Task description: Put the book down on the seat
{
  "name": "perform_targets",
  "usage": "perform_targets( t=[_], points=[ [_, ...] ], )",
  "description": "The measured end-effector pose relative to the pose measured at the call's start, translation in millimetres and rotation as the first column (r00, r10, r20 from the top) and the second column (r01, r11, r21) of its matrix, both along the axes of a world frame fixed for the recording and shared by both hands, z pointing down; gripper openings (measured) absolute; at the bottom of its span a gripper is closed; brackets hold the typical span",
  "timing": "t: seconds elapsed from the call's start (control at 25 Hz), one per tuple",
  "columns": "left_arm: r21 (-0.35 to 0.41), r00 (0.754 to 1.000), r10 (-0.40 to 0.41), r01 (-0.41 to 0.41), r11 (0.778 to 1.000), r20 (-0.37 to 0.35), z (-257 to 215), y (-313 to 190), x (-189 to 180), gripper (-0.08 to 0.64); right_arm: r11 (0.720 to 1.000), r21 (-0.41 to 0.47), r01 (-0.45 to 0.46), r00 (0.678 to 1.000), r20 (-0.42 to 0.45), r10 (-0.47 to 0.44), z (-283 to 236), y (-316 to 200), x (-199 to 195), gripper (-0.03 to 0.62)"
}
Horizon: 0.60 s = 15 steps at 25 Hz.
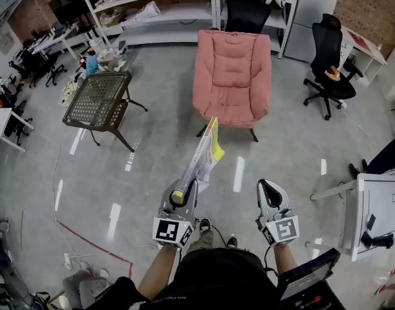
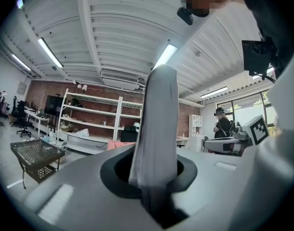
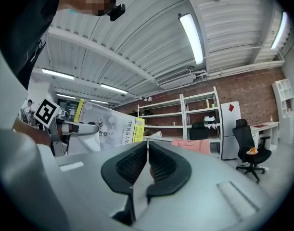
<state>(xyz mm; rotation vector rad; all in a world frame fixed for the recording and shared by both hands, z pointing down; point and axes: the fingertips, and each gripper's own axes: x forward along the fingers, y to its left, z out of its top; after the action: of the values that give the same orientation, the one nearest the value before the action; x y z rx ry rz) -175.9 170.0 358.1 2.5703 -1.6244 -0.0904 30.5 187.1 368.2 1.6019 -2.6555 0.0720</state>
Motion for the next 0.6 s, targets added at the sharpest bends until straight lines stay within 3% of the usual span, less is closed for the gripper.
perform_targets(
  t=[0.28, 0.6],
  points=[
    [-0.041, 0.998, 0.057, -0.058, 0.997, -0.034, 12.5, -58.8, -35.9, 0.067, 1.000, -0.004, -0.003, 1.000, -0.023, 0.003, 1.9, -49.4, -48.1, 0.025],
    [-0.072, 0.997, 0.074, -0.075, 0.995, -0.016, 26.6, -141.6, -7.5, 0.067, 0.999, -0.032, -0.025, 1.000, -0.001, 0.025, 21.6, -126.0, -9.0, 0.023]
  ],
)
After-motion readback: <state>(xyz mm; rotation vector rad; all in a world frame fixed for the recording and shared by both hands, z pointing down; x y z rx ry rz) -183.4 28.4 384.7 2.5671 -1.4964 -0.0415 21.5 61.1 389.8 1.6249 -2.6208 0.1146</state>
